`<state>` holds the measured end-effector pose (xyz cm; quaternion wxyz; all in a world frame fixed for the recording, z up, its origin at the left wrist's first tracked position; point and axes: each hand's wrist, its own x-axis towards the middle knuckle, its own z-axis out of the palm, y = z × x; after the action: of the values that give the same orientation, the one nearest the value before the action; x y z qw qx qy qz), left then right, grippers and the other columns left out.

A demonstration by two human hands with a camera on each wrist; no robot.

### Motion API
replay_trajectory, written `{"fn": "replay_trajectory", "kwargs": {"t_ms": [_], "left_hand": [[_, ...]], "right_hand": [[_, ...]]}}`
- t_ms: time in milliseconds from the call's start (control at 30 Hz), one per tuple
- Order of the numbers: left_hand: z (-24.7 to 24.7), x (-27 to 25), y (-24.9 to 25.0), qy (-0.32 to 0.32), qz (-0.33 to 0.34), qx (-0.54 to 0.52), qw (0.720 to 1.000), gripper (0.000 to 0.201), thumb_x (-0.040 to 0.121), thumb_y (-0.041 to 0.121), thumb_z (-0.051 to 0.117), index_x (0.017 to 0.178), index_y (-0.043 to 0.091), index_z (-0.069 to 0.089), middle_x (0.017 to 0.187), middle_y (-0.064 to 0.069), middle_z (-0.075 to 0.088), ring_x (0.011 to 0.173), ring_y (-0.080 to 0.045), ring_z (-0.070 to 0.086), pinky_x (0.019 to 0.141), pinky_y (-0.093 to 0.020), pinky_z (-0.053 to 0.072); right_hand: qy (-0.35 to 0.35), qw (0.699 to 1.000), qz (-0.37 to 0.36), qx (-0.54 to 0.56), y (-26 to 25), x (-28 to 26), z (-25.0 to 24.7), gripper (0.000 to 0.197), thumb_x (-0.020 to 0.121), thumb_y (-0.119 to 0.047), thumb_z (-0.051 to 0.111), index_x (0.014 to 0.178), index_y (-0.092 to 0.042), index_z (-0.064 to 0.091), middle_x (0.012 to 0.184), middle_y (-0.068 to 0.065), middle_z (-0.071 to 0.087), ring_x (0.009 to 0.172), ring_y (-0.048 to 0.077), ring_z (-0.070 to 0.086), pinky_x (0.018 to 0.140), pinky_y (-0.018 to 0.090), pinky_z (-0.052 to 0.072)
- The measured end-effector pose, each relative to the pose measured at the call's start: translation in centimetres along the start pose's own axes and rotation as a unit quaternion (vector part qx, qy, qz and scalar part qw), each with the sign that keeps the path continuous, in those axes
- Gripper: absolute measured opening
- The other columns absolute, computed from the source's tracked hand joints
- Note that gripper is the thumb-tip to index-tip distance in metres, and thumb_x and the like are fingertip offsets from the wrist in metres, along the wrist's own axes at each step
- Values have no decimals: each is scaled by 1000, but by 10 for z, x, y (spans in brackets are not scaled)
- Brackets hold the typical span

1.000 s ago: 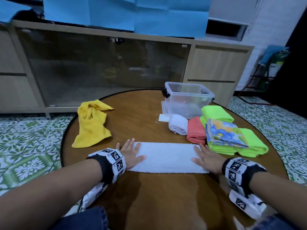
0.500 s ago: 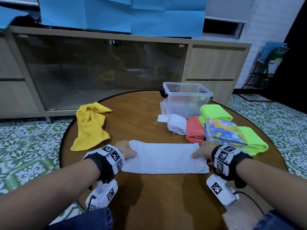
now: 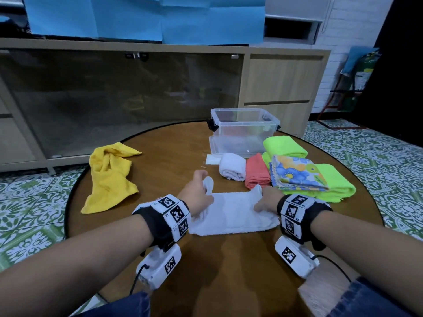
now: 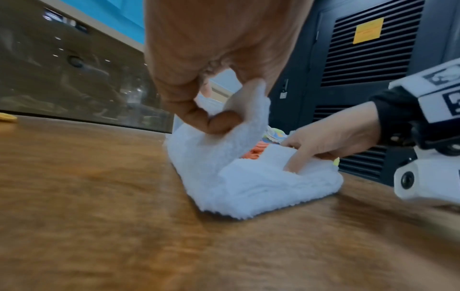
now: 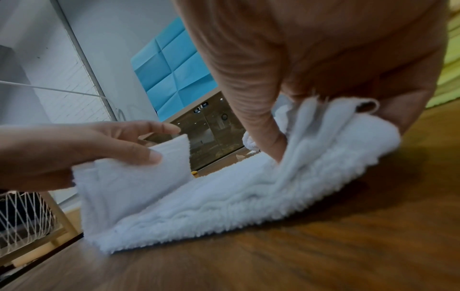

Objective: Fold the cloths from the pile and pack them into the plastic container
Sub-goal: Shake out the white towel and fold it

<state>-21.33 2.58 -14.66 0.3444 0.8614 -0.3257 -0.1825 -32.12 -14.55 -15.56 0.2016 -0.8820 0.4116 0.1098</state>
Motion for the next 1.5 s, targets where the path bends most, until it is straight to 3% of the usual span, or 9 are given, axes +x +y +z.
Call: {"fn": "replay_trajectory", "kwargs": {"t_ms": [133, 300, 400, 533, 667, 867, 1100, 1300, 1500], "left_hand": [[20, 2, 5, -26, -7, 2, 1000, 65, 88, 10, 57, 141, 21, 21, 124, -16, 53, 103, -25, 58, 72, -26, 43], [23, 6, 6, -50, -43, -20, 998, 48, 95, 7, 39, 142, 16, 32, 117, -12, 54, 65, -17, 56, 54, -27, 48], [15, 5, 7, -104, 28, 195, 975, 41, 96, 13, 36, 136, 11, 46, 134, -12, 49, 107, -28, 54, 84, -36, 47], [20, -4, -4, -156, 104, 373, 909, 56, 100, 32, 31, 151, 20, 10, 158, 0, 0, 146, -20, -2, 118, -41, 5], [29, -1, -6, -222, 70, 404, 885, 63, 100, 49, 17, 149, 25, -15, 156, -3, -20, 144, -23, -18, 117, -49, -7], [29, -5, 2, -222, 31, 428, 875, 66, 97, 55, 22, 150, 28, -7, 157, -6, -18, 145, -27, -14, 117, -48, -4], [26, -8, 2, -207, 12, 431, 878, 69, 96, 56, 21, 151, 23, -4, 157, -9, -13, 145, -30, -9, 117, -49, -2], [19, -5, -3, -205, 14, 378, 903, 60, 102, 37, 16, 150, 10, -8, 158, -5, -11, 146, -23, -8, 119, -43, 1], [14, -8, -9, -202, 38, 413, 887, 62, 101, 41, 19, 151, 13, -5, 158, -4, -12, 146, -22, -7, 119, -43, 1]], "right_hand": [[-6, 1000, -20, 7, 6, 1, 1, 40, 84, -19, 65, 115, -3, 46, 98, 7, 50, 88, 18, 46, 56, 23, 37], [-8, 999, -13, 37, 13, 4, 1, 37, 83, -20, 67, 69, -13, 34, 72, 1, 38, 62, 11, 40, 47, 20, 28], [-11, 999, -16, 47, 15, 3, -1, 44, 83, -21, 69, 63, -15, 29, 64, 1, 34, 55, 11, 34, 45, 21, 26], [-34, 998, -10, 60, 16, 1, -3, 42, 84, -23, 67, 63, -14, 32, 63, 3, 37, 54, 13, 38, 44, 21, 31], [-56, 996, 9, 75, 16, 3, -4, 38, 85, -25, 65, 66, -11, 35, 68, 5, 43, 59, 15, 43, 52, 24, 37], [3, 999, -10, 45, -1, -1, -17, 32, 83, -14, 58, 62, -12, 34, 61, 2, 37, 52, 14, 35, 45, 22, 25], [41, 986, -156, -49, -46, -11, -4, 31, 86, -12, 54, 63, -12, 33, 61, 2, 35, 51, 13, 32, 46, 25, 22], [0, 985, -170, 5, -59, -17, 17, 24, 85, -10, 56, 102, 6, 63, 68, 15, 50, 66, 28, 52, 50, 28, 34], [-57, 987, -146, -21, -58, -14, 17, 33, 93, -8, 41, 60, -14, 36, 62, 4, 41, 56, 18, 41, 52, 22, 31]]}}
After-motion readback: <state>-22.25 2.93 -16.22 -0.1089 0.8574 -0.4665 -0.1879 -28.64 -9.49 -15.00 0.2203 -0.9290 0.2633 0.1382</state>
